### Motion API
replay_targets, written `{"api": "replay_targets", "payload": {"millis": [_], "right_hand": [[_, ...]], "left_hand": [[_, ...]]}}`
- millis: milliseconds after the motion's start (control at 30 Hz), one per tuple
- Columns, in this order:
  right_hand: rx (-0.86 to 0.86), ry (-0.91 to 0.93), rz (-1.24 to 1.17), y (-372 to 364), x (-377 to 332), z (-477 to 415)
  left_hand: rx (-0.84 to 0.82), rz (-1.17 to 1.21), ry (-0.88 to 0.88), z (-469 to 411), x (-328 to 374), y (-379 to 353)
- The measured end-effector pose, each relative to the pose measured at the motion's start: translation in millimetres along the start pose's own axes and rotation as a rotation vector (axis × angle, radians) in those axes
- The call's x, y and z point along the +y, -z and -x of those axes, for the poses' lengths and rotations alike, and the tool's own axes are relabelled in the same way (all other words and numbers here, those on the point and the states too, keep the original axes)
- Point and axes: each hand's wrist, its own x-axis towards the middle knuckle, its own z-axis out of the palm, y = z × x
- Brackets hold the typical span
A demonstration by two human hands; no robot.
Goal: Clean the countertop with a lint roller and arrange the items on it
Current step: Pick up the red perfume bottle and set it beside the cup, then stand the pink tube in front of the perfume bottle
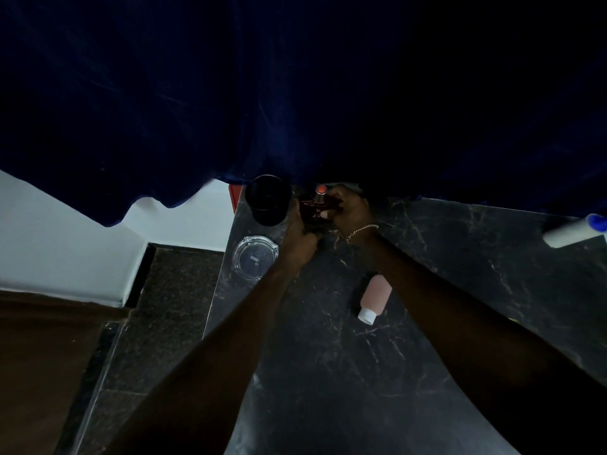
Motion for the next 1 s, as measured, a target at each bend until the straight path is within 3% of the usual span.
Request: {"api": "replay_targets", "payload": {"millis": [333,633,833,1000], "right_hand": [[-0.061,-0.046,-0.151,18,-2,23],[0.048,0.111,0.183,59,22,120],[0.178,-0.120,0.157,68,52,184],[0.127,-0.323,-0.026,67,66,203]], "left_hand": [[0.059,-0.040,-0.081,15,-11,-4],[-0.016,-0.264,-0.069,74,-42,-18],[-0.054,-0.282,0.007,102,-56,-39],[-0.068,-0.301,0.123,108,-48,-69]]}}
